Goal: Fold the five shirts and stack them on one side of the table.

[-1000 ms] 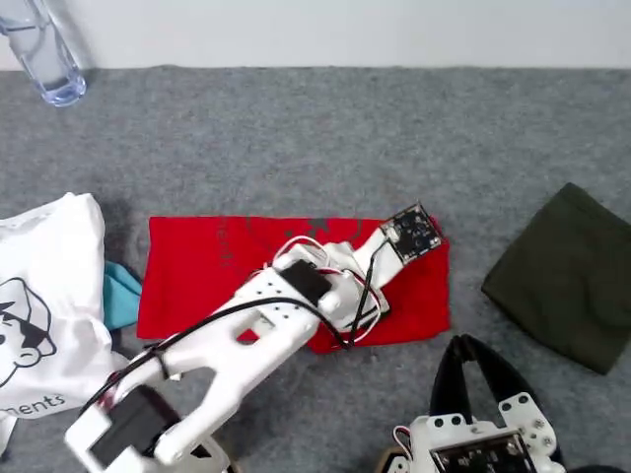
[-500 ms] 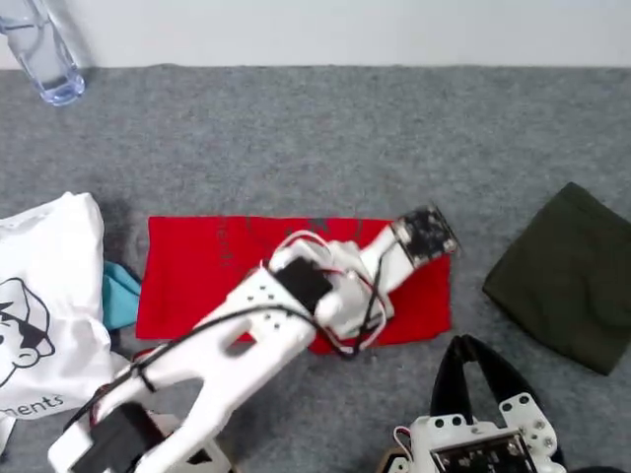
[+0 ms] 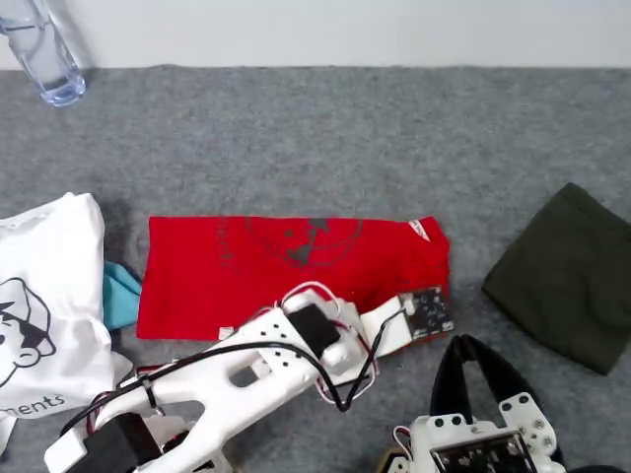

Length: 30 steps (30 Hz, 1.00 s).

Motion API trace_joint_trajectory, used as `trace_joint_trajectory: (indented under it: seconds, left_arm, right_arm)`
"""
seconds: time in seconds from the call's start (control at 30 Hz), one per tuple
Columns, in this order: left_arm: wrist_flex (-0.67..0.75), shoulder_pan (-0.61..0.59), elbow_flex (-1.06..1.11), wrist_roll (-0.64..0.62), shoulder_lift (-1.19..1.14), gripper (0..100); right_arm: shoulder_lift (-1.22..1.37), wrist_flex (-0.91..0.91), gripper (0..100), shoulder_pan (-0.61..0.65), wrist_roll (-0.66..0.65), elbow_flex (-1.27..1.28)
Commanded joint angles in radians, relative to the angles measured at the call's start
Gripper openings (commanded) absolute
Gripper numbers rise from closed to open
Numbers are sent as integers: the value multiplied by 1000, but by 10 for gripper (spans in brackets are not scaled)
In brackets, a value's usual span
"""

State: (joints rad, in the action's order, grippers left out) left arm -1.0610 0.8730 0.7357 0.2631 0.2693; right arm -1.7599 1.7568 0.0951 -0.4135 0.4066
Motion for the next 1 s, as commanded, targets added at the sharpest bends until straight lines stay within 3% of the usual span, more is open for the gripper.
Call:
trace_joint_trajectory:
  seconds: [0.0,0.27,0.47,0.63,0.97]
  left_arm:
    - [77,3,24,6,38,13]
    - [117,-54,-105,6,-244,13]
    - [28,-140,-326,8,-420,13]
    - [25,-224,-421,52,-480,13]
    - [0,-259,-469,58,-496,13]
  right_arm:
    - [-53,39,9,76,-9,-8]
    - [-53,39,9,76,-11,-8]
    - [-53,39,9,76,-11,-8]
    - [-53,39,9,76,-11,-8]
    - [-53,39,9,76,-11,-8]
